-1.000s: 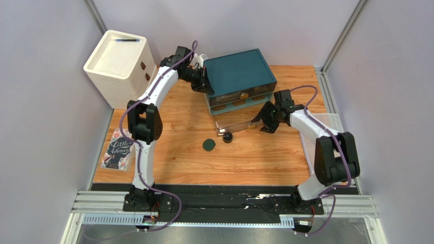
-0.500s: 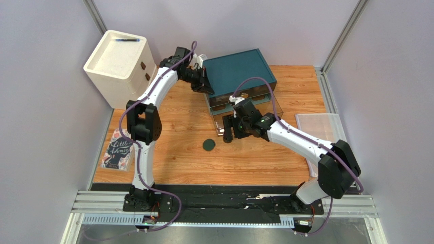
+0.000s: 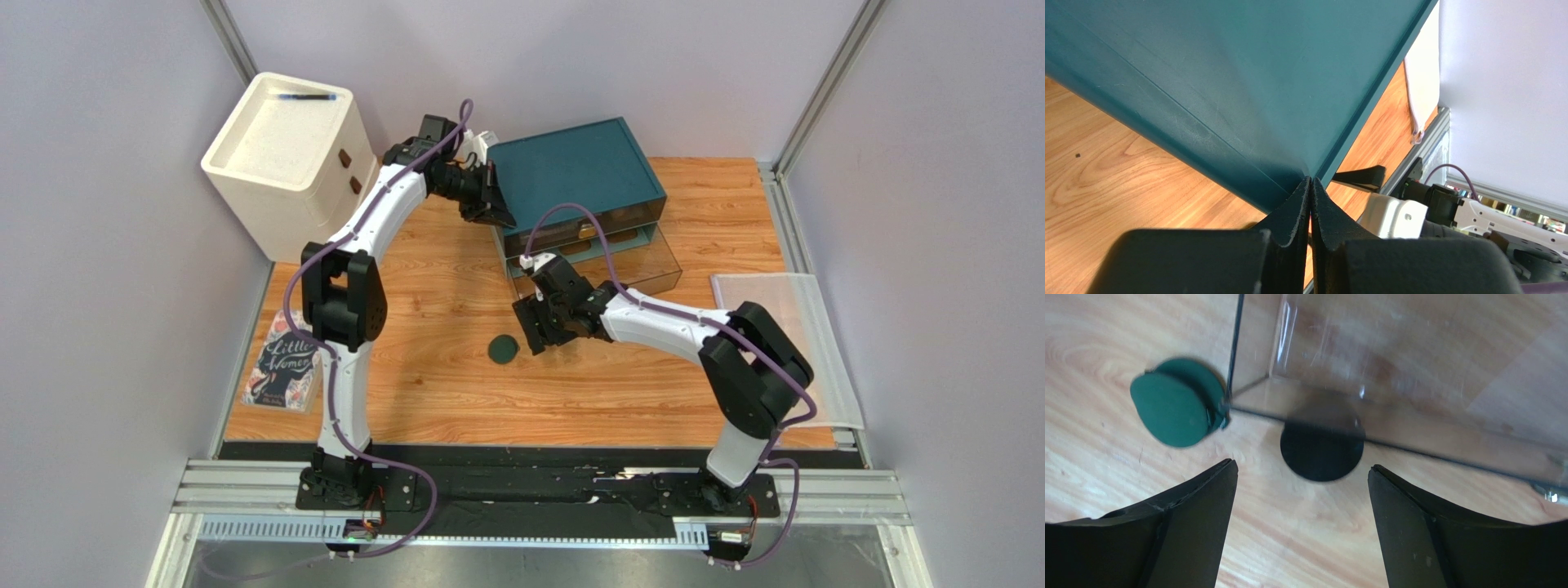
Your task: Organize the makeup
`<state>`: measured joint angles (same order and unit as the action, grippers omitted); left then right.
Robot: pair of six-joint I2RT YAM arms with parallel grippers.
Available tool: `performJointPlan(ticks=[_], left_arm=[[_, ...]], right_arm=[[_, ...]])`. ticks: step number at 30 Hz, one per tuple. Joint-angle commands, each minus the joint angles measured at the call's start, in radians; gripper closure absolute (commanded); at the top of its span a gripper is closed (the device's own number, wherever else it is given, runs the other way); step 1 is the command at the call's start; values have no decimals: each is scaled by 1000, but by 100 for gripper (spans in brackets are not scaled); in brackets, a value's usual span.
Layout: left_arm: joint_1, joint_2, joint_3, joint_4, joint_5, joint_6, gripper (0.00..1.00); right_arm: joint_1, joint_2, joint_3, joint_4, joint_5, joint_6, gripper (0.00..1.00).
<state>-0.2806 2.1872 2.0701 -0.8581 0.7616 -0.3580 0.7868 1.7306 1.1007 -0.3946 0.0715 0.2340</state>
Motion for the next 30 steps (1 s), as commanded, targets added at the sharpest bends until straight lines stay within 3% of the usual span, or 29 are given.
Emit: performJointPlan(ticks=[1,8,13,17,25,30], left_arm=[[12,14,-62,-148,-100,44,91],[12,19,-54,-151,-100,47,91],[12,23,-39,-156,-100,45,91],[12,29,-31,-159,-104,45,91],[12,39,-21,-162,-104,45,91],[12,37,-21,-167,-105,48,91]], right_arm=[[2,76,102,65,46,-6,19],[5,110,136,80,71,-9,24],[5,145,172,4,70,-2,30],[3,144,177,-45,47,2,44],[5,132,113,-84,28,22,46],[3,110,93,-85,19,16,68]])
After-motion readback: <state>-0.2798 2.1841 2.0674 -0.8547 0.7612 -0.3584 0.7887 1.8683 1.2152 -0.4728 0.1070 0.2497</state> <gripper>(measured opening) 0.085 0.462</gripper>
